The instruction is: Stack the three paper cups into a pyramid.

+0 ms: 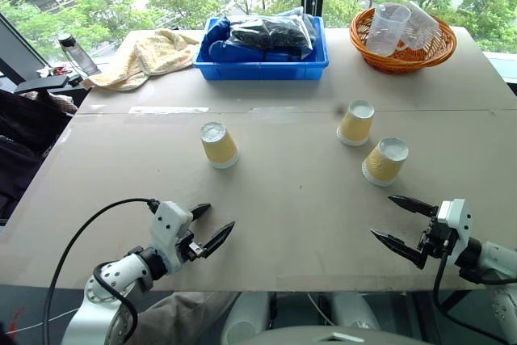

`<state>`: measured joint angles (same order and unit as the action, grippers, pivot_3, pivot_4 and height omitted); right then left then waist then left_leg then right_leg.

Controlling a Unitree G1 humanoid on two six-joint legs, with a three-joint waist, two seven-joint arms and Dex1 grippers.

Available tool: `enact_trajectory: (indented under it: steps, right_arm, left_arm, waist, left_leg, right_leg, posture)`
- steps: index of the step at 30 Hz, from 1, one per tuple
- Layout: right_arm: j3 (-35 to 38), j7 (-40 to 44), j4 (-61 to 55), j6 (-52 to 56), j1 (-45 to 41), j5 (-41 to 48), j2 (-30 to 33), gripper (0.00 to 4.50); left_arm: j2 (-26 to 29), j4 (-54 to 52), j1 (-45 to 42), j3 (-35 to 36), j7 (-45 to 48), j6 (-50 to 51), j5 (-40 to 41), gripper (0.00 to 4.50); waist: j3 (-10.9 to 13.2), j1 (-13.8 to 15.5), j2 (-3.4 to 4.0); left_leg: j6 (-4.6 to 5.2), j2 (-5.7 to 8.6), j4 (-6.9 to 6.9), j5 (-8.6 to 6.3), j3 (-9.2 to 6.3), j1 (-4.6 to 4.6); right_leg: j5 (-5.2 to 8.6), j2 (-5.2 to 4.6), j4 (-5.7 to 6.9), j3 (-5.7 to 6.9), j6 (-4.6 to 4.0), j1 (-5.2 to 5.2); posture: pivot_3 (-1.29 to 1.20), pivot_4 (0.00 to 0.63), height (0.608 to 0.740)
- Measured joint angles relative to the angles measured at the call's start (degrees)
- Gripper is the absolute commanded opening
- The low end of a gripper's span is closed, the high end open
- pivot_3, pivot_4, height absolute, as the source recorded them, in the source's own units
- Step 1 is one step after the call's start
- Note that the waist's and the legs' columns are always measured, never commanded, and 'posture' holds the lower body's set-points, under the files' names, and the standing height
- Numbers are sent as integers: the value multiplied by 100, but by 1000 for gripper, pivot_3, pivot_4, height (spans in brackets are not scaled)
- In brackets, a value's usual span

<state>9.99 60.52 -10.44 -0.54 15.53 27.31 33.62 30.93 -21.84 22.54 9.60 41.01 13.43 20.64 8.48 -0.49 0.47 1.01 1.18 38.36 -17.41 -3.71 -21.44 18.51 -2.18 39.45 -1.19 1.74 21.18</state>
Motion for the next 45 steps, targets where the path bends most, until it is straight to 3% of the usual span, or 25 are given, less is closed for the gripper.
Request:
enact_trajectory:
  steps: [26,35,45]
  right_arm:
    - [-20,-384,117,-196,132,-199,-202,4500]
    - [-113,-358,-1157,466,-89,864,-310,4500]
    - [-346,-753,-1850,993,-652,1014,-276,4500]
  left_arm:
    - [-23,520,-643,-103,341,-128,138,3999]
    - [-501,1139,-1815,16,-608,-519,-203,3999]
    - [-884,1882,-3087,40,-1333,-939,-591,3999]
  waist:
    - [0,28,-1]
    - [19,-5,-35]
    - [33,12,-71]
  left_leg:
    - [0,1,2,1,-5,-3]
    - [-5,1,6,3,-10,-14]
    - [-27,4,11,16,-18,-22]
  right_leg:
    - [0,1,0,7,0,0]
    - [-1,3,-1,13,1,5]
    - [-1,5,-1,24,2,8]
  posture:
    - [0,150,740]
    - [0,150,740]
    - [0,150,740]
